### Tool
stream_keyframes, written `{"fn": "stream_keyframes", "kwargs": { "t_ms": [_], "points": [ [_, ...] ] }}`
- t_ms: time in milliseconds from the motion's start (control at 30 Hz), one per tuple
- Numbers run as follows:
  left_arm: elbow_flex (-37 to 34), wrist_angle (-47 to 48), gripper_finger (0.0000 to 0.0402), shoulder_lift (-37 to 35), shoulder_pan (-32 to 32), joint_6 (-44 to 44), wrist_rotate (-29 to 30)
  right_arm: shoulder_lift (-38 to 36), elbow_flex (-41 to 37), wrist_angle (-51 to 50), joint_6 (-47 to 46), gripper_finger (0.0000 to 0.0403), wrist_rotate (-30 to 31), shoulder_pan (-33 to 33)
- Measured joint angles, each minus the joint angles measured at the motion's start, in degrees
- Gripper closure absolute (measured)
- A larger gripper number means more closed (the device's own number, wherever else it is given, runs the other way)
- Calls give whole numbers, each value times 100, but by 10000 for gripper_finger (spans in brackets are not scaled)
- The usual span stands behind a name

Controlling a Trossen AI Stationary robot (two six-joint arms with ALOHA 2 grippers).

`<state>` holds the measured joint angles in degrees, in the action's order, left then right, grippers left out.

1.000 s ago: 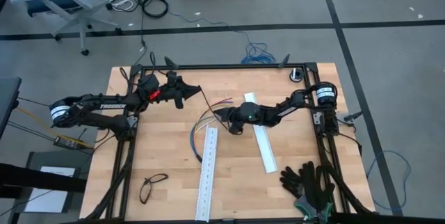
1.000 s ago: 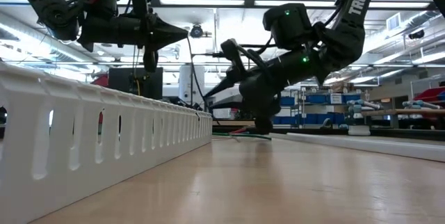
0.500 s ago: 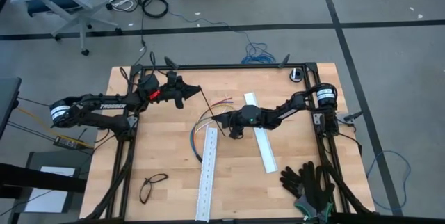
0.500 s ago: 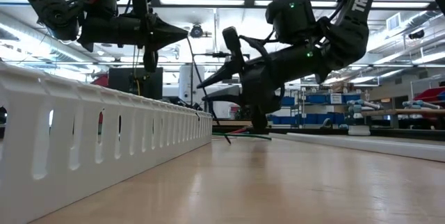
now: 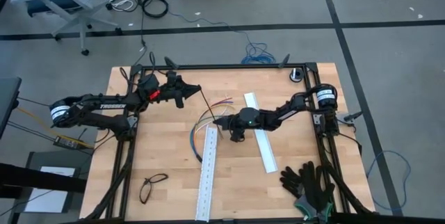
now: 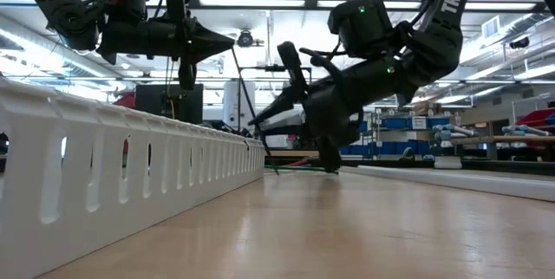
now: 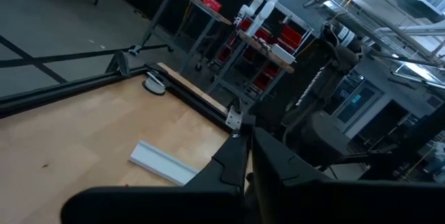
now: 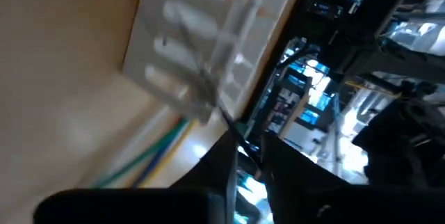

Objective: Ziptie cables
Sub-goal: Wrap the black zip tie around the object

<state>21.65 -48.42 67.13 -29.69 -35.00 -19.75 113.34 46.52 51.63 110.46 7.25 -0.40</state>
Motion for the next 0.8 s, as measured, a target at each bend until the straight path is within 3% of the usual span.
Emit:
{"fn": "stream_keyframes", "kwargs": {
  "t_ms": [133,333,500,800],
  "points": [
    [0,7,401,0,0,154,1,0,0,238,-956,394,-3,49],
    [2,4,402,0,99,779,39,-76,109,713,-3279,402,-131,-59],
    [7,19,402,0,337,1489,42,-234,275,649,-5788,402,-765,-200],
    [7,37,402,0,1037,2910,348,-238,1063,-36,-10131,403,-2565,-527]
  ]
}}
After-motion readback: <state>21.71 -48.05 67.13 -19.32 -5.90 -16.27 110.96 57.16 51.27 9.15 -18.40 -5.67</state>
